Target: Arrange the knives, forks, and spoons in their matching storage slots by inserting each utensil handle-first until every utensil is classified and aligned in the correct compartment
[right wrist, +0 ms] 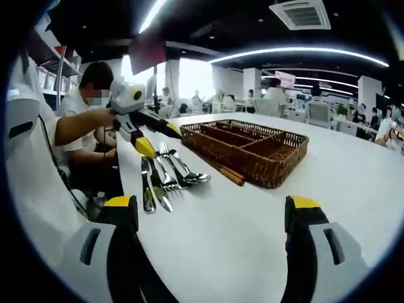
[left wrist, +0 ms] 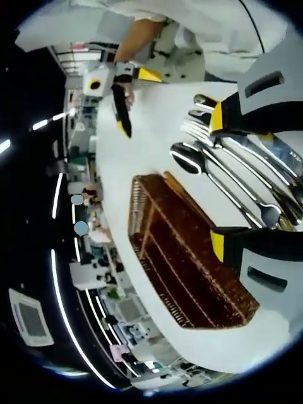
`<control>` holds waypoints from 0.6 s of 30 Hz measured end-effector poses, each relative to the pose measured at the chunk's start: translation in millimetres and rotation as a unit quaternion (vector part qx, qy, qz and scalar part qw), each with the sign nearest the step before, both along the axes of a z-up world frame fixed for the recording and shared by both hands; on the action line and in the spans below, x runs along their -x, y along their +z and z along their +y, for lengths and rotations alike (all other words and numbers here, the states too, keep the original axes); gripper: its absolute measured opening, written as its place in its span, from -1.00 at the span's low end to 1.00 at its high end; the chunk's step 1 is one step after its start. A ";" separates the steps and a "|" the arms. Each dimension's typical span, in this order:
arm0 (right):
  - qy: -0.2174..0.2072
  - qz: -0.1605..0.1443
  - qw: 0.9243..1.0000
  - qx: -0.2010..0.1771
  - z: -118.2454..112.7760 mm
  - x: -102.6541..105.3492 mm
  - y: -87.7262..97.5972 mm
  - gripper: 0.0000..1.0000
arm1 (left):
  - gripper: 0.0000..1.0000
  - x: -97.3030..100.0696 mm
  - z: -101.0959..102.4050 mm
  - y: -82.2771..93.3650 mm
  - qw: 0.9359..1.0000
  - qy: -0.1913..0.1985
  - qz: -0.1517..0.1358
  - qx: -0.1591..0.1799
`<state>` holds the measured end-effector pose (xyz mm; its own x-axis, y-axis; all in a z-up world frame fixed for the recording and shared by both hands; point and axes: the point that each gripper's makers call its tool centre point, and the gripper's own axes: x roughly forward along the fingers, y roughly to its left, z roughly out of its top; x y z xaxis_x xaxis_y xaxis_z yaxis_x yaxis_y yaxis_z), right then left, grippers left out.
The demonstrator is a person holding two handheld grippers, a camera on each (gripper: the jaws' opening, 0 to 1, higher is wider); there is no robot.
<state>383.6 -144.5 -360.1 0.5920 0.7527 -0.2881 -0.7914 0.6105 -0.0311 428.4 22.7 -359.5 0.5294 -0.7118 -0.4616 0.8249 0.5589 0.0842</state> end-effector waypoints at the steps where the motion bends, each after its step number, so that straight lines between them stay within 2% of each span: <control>1: -0.001 0.000 1.000 0.001 -0.3 -0.1 -0.6 0.99 | 0.04 0.0 -0.5 0.0 1.000 -0.002 0.001 0.000; 8: -0.008 0.008 1.000 0.006 -5.9 2.9 -9.4 0.99 | -0.02 -8.4 -3.7 -4.4 1.000 -0.017 0.007 -0.013; 15: -0.009 0.010 1.000 0.003 -7.6 4.2 -9.6 0.99 | -0.05 -13.2 -3.2 -9.5 0.999 -0.026 0.011 -0.022; 18: -0.011 0.011 1.000 0.002 -8.2 4.4 -9.6 0.99 | -0.12 -14.1 -3.1 -11.4 0.999 -0.037 0.011 -0.030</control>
